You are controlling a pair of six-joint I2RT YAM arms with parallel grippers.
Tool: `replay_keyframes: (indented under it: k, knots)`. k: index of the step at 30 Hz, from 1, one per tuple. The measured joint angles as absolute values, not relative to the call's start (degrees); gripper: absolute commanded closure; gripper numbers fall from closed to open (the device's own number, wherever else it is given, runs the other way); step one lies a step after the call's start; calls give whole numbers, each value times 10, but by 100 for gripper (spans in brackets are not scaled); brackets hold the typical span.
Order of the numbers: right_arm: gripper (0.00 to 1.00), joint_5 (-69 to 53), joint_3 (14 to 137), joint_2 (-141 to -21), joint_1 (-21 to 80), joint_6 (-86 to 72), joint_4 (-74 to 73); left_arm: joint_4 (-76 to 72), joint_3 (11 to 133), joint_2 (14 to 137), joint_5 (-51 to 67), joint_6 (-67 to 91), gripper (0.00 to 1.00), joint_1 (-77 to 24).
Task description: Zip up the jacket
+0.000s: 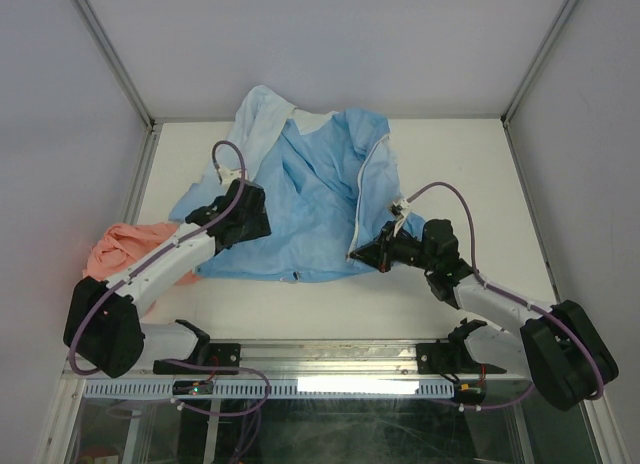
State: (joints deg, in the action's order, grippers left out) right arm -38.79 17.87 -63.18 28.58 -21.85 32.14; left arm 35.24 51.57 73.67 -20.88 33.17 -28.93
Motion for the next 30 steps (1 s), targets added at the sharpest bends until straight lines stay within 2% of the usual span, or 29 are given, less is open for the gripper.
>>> replay_keyframes:
  k: [7, 13, 18, 23, 24, 25, 30]
  knots:
    - [100, -388, 169, -632, 286, -220, 323, 423, 518, 747, -217, 286, 30, -100]
    - [100, -392, 169, -632, 286, -224, 338, 425, 524, 751, -161, 229, 29, -13]
    - [100, -398, 163, -634, 286, -229, 349, 415, 528, 786, -112, 206, 51, -6]
    - [100, -399, 161, -633, 286, -231, 353, 407, 528, 797, -67, 197, 93, -6]
    - [100, -399, 161, -633, 286, -231, 353, 405, 528, 797, -57, 196, 98, -6]
    - [100, -399, 161, -632, 286, -231, 353, 406, 528, 797, -51, 194, 100, -6]
    - [100, -398, 161, -625, 286, -230, 353, 411, 528, 771, -24, 193, 100, -16]
